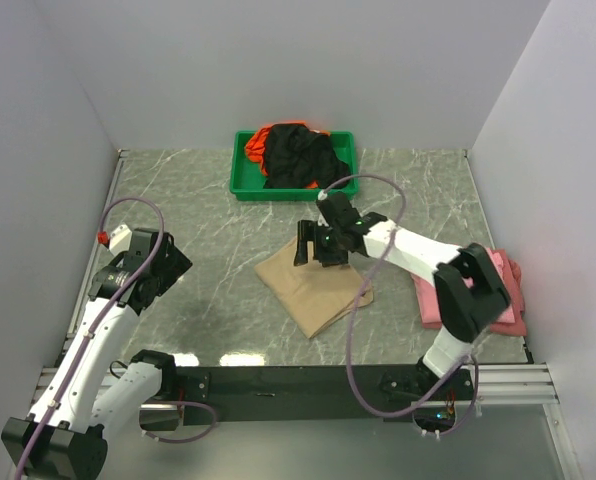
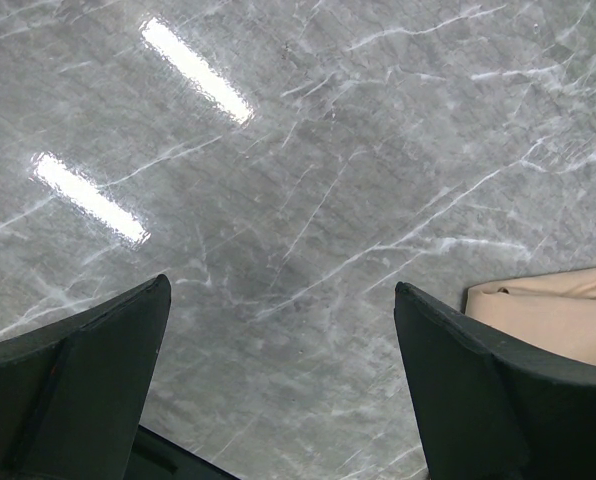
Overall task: Fold and stack the t-shirts
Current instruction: Fold the tshirt
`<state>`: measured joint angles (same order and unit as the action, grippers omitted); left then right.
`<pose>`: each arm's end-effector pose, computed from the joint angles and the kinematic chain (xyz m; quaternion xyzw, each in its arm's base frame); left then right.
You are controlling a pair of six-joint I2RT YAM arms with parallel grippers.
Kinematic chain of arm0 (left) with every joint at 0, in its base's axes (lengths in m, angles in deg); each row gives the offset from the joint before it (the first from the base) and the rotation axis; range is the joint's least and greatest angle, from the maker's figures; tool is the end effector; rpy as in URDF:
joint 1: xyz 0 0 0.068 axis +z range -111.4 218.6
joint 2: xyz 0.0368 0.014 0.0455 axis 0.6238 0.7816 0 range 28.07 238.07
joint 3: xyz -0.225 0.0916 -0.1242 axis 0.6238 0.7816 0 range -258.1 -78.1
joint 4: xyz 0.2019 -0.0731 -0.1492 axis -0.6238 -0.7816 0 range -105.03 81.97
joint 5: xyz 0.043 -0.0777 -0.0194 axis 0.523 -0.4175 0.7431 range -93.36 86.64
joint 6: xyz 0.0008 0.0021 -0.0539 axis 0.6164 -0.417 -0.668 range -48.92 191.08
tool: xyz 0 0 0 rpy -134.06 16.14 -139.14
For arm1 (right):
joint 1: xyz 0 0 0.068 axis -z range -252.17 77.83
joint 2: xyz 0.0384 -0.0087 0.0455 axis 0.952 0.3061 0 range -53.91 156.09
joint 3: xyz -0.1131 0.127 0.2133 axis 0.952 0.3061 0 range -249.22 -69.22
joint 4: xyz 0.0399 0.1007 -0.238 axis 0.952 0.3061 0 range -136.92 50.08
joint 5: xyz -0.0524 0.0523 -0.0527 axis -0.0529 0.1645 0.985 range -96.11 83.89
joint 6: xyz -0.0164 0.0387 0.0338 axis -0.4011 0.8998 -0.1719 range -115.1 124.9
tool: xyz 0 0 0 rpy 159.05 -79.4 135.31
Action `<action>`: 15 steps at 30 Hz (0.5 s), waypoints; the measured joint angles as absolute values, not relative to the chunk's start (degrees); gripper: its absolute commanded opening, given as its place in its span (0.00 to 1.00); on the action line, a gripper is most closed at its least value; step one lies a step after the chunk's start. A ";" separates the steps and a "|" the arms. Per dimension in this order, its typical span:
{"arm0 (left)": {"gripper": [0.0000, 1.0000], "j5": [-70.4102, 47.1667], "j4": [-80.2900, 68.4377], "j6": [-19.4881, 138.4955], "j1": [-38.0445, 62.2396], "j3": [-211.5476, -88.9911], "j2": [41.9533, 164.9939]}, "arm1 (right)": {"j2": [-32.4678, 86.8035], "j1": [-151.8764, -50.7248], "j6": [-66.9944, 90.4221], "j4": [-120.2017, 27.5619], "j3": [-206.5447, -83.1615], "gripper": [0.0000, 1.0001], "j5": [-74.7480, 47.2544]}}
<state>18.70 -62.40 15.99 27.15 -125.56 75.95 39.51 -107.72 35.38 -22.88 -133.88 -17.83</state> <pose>0.1498 -0.0166 0.2802 -0.4015 0.8470 -0.0104 0.3482 0.2767 0.2066 0.2251 -0.0742 0.9405 0.2540 0.2133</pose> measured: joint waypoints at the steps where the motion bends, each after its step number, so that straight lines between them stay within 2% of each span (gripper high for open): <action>1: 0.99 18.70 -62.40 15.97 27.15 -125.56 75.95 | 41.59 -107.83 35.58 -22.73 -134.30 0.88 -17.59; 7: 0.99 18.70 -62.57 15.97 27.15 -125.56 75.95 | 52.41 -108.05 35.20 -18.82 -139.61 0.86 -13.92; 15: 0.99 18.75 -62.84 15.95 27.20 -125.56 75.99 | 66.07 -111.02 24.28 -10.38 -159.15 0.84 -12.59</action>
<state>18.75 -62.84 15.95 27.20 -125.56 75.99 66.07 -111.02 24.28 -10.38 -159.15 -12.59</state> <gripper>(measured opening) 0.993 0.838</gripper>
